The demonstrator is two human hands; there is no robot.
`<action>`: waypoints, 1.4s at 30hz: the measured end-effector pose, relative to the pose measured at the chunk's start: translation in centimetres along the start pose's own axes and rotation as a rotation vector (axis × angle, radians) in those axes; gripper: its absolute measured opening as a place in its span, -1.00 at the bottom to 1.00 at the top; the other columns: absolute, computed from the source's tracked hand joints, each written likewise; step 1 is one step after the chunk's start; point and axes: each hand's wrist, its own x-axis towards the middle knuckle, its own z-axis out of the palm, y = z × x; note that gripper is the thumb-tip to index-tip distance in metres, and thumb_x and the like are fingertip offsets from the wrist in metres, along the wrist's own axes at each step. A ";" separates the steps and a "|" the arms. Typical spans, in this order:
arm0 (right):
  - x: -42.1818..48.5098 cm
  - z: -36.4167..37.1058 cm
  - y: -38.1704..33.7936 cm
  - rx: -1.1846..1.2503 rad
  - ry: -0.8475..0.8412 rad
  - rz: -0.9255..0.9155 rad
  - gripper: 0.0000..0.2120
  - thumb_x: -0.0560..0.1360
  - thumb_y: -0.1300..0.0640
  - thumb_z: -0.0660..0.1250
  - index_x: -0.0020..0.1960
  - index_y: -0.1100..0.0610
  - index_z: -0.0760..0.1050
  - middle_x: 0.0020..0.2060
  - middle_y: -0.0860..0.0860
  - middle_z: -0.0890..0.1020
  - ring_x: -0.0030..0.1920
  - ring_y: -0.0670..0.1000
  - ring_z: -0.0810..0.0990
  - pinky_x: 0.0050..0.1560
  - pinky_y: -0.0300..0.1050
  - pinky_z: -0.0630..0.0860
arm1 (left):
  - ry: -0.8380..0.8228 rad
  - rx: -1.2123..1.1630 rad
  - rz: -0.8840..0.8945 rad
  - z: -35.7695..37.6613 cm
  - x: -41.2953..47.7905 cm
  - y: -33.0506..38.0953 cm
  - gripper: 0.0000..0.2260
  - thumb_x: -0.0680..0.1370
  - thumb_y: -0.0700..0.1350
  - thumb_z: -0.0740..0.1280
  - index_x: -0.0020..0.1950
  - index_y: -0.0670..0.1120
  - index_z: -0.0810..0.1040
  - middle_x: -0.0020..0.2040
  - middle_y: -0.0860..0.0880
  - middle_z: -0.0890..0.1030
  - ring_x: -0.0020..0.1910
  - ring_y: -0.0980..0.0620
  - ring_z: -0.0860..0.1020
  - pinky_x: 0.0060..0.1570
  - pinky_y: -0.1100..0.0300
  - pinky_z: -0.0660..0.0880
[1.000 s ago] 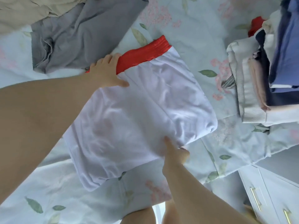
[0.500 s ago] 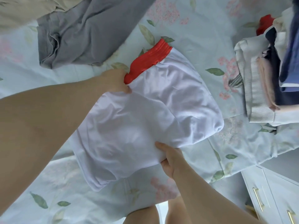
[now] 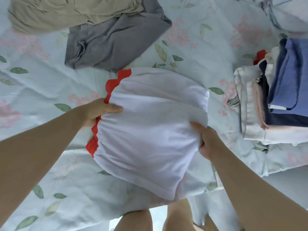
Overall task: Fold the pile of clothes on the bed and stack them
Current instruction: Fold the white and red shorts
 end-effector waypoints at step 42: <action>1.0 -4.2 3.6 -0.944 0.104 -0.115 -0.77 0.46 0.23 0.37 0.06 0.32 0.49 0.00 0.27 0.58 0.03 0.29 0.57 0.14 0.20 0.52 | 0.774 -0.182 -0.358 10.4 -4.9 -20.9 -0.29 0.15 -0.09 0.47 0.29 -0.11 0.38 0.12 -0.14 0.49 0.11 -0.20 0.50 0.14 -0.09 0.49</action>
